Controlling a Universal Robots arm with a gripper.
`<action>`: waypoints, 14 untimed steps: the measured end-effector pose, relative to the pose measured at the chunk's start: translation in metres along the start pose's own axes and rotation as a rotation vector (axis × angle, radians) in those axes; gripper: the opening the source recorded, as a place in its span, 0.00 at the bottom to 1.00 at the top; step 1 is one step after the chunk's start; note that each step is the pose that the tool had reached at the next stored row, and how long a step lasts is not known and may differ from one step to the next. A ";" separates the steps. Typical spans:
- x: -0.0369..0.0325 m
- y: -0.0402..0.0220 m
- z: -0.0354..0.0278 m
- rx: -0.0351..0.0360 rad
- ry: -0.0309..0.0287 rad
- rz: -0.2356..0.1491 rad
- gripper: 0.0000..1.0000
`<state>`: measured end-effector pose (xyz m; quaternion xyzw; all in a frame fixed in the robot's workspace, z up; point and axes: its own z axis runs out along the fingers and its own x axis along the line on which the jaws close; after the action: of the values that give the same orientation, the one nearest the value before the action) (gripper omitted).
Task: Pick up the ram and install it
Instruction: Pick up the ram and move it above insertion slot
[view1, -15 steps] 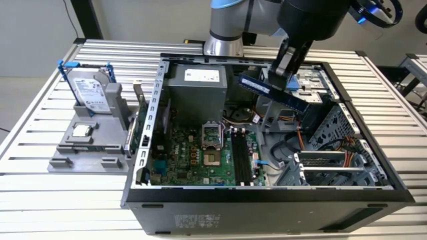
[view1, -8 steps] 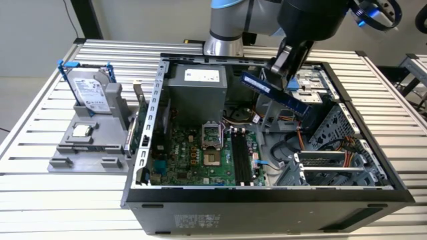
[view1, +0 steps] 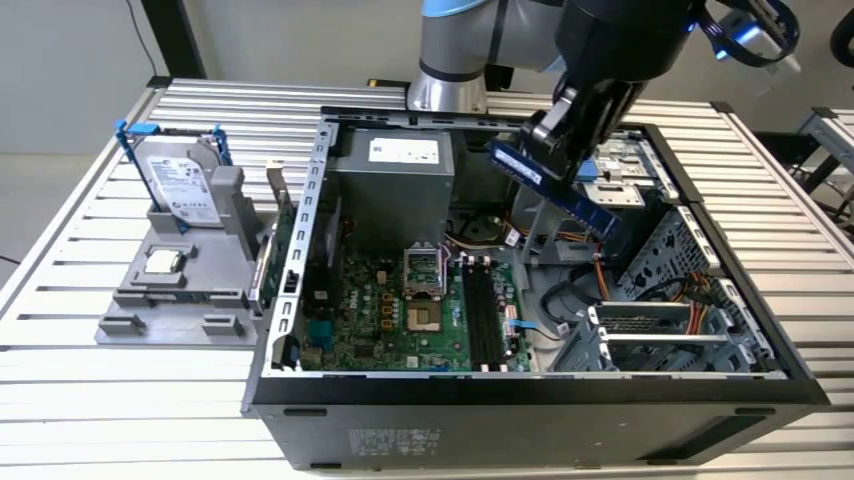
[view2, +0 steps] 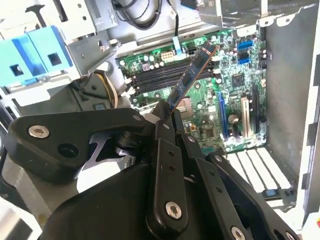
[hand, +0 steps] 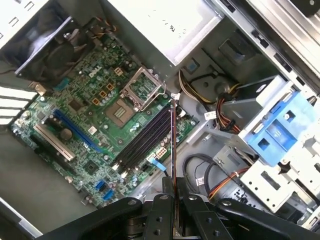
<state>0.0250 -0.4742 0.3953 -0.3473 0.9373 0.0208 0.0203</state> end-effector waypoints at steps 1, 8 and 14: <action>0.0000 0.0000 0.0000 0.0009 -0.0005 0.018 0.00; 0.0000 0.0000 0.0000 0.0074 -0.0035 0.140 0.00; 0.0000 0.0000 0.0002 0.0131 -0.0063 0.251 0.00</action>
<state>0.0250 -0.4741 0.3950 -0.2272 0.9734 0.0181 0.0227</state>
